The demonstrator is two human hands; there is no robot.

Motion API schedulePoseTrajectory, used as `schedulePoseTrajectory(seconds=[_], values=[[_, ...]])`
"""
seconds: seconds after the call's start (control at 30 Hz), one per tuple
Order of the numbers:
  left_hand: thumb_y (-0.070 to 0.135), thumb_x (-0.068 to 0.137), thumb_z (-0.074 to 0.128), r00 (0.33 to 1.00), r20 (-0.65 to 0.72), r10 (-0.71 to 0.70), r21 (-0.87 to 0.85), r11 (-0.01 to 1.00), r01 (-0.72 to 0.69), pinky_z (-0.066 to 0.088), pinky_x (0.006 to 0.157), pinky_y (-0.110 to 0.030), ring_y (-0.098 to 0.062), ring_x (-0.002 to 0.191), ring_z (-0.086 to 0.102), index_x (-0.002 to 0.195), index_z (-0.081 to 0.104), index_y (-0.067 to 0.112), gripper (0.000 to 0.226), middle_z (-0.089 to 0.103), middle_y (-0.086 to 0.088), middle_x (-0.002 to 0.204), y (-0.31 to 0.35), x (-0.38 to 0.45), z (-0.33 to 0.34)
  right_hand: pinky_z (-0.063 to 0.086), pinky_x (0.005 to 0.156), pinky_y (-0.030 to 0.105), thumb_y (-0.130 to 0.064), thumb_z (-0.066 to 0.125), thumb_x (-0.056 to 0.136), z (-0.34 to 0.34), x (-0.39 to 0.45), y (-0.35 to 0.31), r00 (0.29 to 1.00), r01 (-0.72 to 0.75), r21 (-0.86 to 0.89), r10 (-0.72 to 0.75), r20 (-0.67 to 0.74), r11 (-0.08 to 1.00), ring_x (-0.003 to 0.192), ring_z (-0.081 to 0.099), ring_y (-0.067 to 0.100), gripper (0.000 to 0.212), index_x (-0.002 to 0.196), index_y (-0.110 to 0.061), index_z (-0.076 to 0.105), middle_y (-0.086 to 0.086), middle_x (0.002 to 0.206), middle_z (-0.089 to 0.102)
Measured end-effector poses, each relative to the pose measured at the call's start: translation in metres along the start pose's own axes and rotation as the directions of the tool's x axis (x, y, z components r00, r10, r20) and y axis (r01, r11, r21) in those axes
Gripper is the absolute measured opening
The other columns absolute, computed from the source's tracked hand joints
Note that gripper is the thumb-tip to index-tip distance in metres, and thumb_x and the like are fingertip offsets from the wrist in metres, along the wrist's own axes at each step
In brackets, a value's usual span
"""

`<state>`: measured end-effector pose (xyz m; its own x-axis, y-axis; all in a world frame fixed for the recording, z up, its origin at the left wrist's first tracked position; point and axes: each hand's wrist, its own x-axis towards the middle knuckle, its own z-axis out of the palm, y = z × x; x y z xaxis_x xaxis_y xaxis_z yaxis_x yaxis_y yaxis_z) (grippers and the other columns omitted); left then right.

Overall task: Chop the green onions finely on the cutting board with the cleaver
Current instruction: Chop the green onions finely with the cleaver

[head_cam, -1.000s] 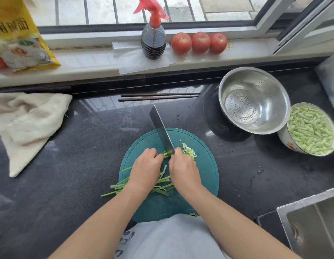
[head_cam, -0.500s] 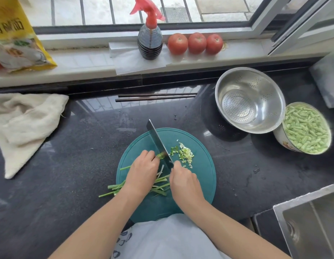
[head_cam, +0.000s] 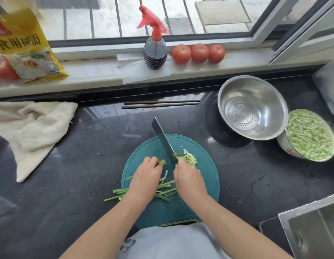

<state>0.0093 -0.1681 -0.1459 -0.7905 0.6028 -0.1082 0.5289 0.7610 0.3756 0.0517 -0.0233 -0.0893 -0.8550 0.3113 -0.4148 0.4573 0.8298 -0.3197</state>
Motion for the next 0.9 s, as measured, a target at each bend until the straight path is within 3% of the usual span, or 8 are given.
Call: schedulePoseTrajectory(seconds=[0.13, 0.33, 0.6, 0.77, 0.9], values=[[-0.004, 0.074, 0.077, 0.997, -0.035, -0.074, -0.037, 0.997, 0.073, 0.05, 0.065, -0.04, -0.028, 0.085, 0.052, 0.105, 0.075, 0.01, 0.034, 0.06, -0.007, 0.099, -0.002, 0.0, -0.002, 0.038, 0.062, 0.039, -0.025, 0.033, 0.105, -0.009, 0.0, 0.024, 0.998, -0.068, -0.043, 0.067, -0.014, 0.997, 0.073, 0.053, 0.031, 0.014, 0.098, -0.017, 0.043, 0.009, 0.088, 0.066], [-0.004, 0.072, 0.081, 1.0, -0.003, -0.022, -0.02, 1.0, 0.022, 0.051, 0.062, -0.036, -0.025, 0.082, 0.053, 0.121, 0.07, 0.009, 0.052, 0.059, -0.006, 0.096, -0.003, -0.007, -0.002, 0.039, 0.061, 0.038, -0.028, 0.034, 0.106, -0.014, -0.005, 0.04, 0.998, -0.065, -0.061, 0.065, -0.004, 0.996, 0.069, 0.049, 0.026, 0.014, 0.103, -0.019, 0.044, 0.005, 0.088, 0.067], [-0.001, 0.069, 0.083, 0.997, -0.03, 0.064, -0.038, 0.997, -0.065, 0.049, 0.057, -0.035, -0.026, 0.078, 0.054, 0.113, 0.071, 0.008, 0.046, 0.06, -0.006, 0.088, 0.013, 0.012, 0.003, 0.045, 0.065, 0.042, -0.028, 0.034, 0.105, -0.017, -0.011, 0.039, 0.997, -0.06, -0.002, 0.059, -0.049, 0.998, 0.074, 0.059, 0.03, 0.013, 0.095, -0.021, 0.039, 0.003, 0.081, 0.064], [-0.003, 0.064, 0.082, 0.998, -0.032, 0.061, -0.029, 0.998, -0.062, 0.041, 0.052, -0.032, -0.023, 0.075, 0.052, 0.083, 0.064, 0.011, 0.03, 0.06, -0.003, 0.082, 0.01, 0.01, 0.006, 0.043, 0.063, 0.042, -0.027, 0.034, 0.105, -0.02, -0.027, 0.045, 0.996, -0.083, 0.029, 0.084, -0.035, 0.996, 0.067, 0.052, 0.027, 0.018, 0.088, -0.02, 0.037, -0.002, 0.071, 0.054], [-0.004, 0.066, 0.082, 1.0, -0.025, 0.006, -0.077, 0.997, -0.008, 0.048, 0.056, -0.034, -0.023, 0.082, 0.053, 0.088, 0.069, 0.008, 0.028, 0.063, -0.004, 0.09, 0.01, 0.011, 0.012, 0.048, 0.064, 0.045, -0.027, 0.033, 0.105, -0.013, -0.037, 0.042, 0.996, -0.088, 0.022, 0.088, -0.012, 0.996, 0.07, 0.056, 0.029, 0.02, 0.087, -0.021, 0.038, -0.001, 0.072, 0.056]])
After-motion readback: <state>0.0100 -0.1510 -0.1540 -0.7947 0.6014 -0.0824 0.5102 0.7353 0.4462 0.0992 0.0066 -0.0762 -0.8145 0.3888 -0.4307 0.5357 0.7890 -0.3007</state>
